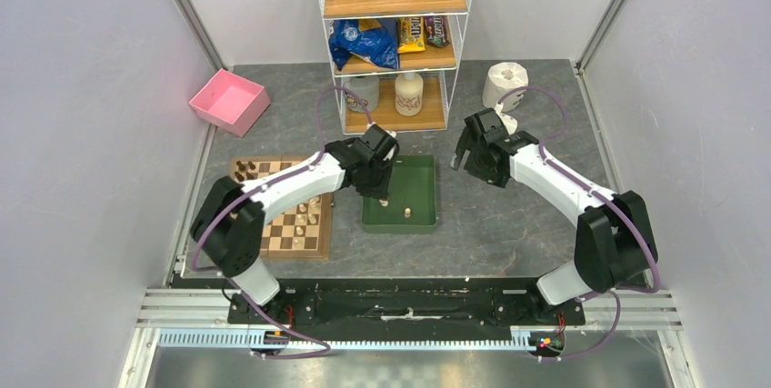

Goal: Set up the chess pieces on the board

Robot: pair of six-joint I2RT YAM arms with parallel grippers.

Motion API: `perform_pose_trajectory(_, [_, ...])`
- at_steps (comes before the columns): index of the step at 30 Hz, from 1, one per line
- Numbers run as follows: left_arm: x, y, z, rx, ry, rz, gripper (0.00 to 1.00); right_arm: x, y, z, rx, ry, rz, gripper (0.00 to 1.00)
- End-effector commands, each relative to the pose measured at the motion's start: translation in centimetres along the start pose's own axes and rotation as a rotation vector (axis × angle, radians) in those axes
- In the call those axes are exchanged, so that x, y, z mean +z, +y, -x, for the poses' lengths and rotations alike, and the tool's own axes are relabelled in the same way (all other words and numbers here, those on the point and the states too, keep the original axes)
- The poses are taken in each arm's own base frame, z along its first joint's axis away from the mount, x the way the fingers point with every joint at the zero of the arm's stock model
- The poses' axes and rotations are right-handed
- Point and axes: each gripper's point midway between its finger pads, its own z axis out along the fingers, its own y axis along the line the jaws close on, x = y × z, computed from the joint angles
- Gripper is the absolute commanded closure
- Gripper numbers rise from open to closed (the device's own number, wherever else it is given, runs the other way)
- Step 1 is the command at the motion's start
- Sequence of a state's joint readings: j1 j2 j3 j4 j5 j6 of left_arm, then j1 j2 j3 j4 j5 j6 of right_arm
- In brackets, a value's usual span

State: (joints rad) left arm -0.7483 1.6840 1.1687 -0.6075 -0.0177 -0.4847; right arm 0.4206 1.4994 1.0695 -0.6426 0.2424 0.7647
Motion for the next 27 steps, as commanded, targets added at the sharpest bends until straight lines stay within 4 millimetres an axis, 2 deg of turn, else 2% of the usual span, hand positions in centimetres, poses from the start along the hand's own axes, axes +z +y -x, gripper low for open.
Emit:
perform_pose_trajectory(1, [-6.0, -0.8, 3.2, 0.008, -0.158, -0.041, 0.98, -0.3, 0.9, 1.4, 0.010, -0.035, 0.029, 0.01])
perform_pose_trajectory(4, [-8.4, -0.1, 3.3, -0.003, -0.194, -0.019, 0.98, -0.3, 1.1, 1.4, 0.008, -0.033, 0.035, 0.01])
perform_pose_trajectory(6, [-9.7, 0.8, 2.7, -0.023, -0.201, 0.008, 0.98, -0.3, 1.1, 1.3, 0.006, -0.030, 0.034, 0.01])
perform_pose_trajectory(11, [-10.9, 3.4, -1.3, -0.116, -0.161, 0.072, 0.98, -0.1, 1.0, 1.1, 0.010, -0.026, 0.037, 0.01])
perform_pose_trajectory(16, [-10.1, 7.4, -5.8, -0.230, -0.102, 0.205, 0.98, 0.0, 1.2, 0.9, 0.013, -0.017, 0.046, 0.01])
perform_pose_trajectory(18, [-9.8, 9.0, -6.8, -0.275, -0.088, 0.258, 0.98, 0.1, 1.3, 0.8, 0.013, -0.014, 0.050, 0.01])
perform_pose_trajectory(23, [-9.0, 11.5, -7.6, -0.364, -0.085, 0.290, 0.98, 0.0, 1.3, 0.9, 0.011, -0.016, 0.053, 0.01])
perform_pose_trajectory(27, [-8.6, 12.6, -7.7, -0.405, -0.082, 0.279, 0.98, 0.1, 1.2, 0.8, 0.009, -0.014, 0.050, 0.01])
